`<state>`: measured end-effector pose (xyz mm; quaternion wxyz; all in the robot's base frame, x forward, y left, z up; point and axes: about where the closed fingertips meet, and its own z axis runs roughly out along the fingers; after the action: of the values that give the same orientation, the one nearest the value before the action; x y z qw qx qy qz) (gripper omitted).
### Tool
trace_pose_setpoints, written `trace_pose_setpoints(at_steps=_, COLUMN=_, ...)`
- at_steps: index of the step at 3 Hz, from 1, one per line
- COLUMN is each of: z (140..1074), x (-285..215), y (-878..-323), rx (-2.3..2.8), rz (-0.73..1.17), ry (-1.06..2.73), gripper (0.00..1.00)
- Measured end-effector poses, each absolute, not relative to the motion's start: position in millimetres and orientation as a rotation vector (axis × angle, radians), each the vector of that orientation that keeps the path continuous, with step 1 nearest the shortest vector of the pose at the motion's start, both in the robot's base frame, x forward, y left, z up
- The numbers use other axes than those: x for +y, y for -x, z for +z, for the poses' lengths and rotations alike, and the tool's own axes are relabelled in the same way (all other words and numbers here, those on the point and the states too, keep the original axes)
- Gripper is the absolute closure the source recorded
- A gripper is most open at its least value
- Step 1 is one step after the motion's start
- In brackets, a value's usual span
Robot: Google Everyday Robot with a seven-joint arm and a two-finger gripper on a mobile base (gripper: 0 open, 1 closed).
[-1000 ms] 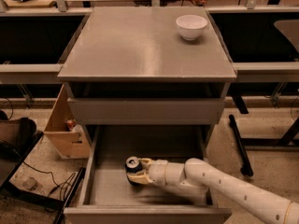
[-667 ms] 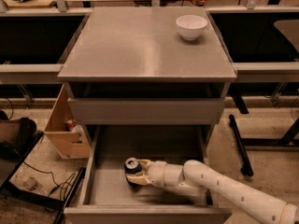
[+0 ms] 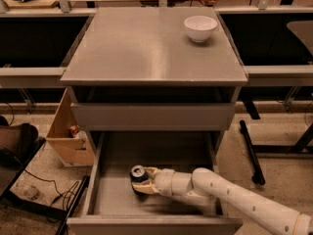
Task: Place pepsi can into middle drawer
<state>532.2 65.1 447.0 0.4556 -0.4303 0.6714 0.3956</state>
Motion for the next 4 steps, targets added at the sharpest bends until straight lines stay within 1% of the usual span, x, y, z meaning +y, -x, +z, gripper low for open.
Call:
trace_pose_setpoints(at_steps=2, z=447.0, x=65.1, y=-532.2, rx=1.656, rz=0.976, ry=1.061, gripper=0.13)
trace_pose_setpoints(at_steps=3, z=447.1, x=65.2, y=-532.1, rx=1.656, rz=0.976, ry=1.061, gripper=0.00)
trace_pose_setpoints(at_steps=4, z=450.6, x=65.4, y=-532.0, rx=1.653, rz=0.976, ry=1.064, gripper=0.00)
